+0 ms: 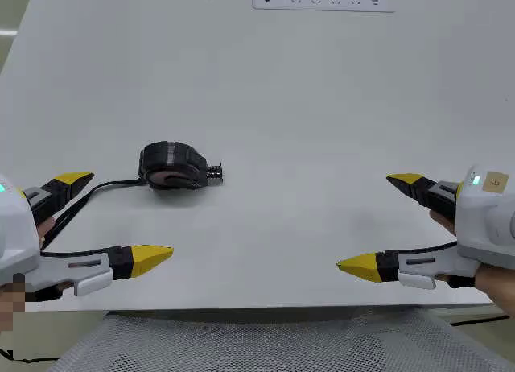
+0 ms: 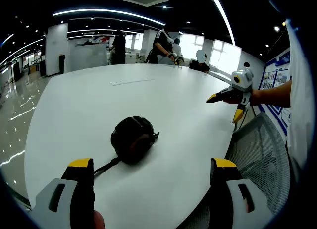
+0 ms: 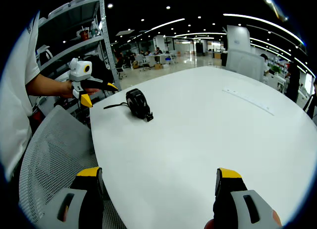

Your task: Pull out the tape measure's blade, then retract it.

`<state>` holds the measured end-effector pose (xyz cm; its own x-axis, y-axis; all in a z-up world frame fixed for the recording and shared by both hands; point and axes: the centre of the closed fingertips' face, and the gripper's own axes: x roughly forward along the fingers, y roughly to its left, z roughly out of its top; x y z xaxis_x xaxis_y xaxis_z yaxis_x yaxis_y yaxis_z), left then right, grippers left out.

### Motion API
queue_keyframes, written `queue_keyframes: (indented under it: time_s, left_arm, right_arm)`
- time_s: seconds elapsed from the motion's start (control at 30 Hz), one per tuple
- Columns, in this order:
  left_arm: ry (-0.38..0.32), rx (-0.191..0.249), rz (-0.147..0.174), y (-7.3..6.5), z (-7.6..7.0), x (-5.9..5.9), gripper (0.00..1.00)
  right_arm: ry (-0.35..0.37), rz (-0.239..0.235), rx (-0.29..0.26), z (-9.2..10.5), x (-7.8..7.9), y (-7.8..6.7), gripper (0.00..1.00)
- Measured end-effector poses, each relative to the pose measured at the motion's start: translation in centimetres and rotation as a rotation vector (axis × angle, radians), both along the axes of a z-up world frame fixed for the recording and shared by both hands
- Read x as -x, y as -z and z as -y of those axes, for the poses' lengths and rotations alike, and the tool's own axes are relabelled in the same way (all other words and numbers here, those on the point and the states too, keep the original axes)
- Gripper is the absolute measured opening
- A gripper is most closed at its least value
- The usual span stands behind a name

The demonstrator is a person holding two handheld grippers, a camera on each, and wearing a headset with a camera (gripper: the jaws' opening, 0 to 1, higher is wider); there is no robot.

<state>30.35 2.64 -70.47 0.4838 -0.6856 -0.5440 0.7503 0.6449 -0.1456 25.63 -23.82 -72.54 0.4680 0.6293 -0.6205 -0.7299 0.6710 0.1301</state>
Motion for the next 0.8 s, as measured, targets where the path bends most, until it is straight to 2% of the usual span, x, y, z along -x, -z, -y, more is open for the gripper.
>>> queue_keyframes:
  time_s: [0.27,0.33,0.43,0.5,0.6,0.8]
  left_arm:
    - [-0.005,-0.012,0.002,0.07,-0.12,-0.21,0.94]
    - [-0.008,-0.011,0.009,0.02,-0.16,-0.35,0.95]
    - [-0.007,-0.011,-0.001,0.12,-0.09,-0.28,0.95]
    - [-0.007,-0.014,0.003,0.13,-0.09,-0.31,0.94]
    - [-0.01,-0.013,-0.005,0.27,-0.24,-0.38,0.93]
    - [-0.009,-0.019,0.0,0.26,-0.38,-0.71,0.91]
  right_arm:
    - [0.008,0.015,0.002,0.18,-0.14,-0.08,0.98]
    - [0.008,0.02,-0.004,0.2,-0.23,-0.17,0.97]
    - [0.01,0.028,-0.018,0.19,-0.42,-0.32,0.97]
    - [0.015,0.035,-0.017,0.22,-0.57,-0.34,0.96]
    - [0.016,0.034,-0.022,0.06,-0.6,-0.35,0.95]
    - [0.008,0.025,-0.018,-0.1,-0.72,-0.22,0.96]
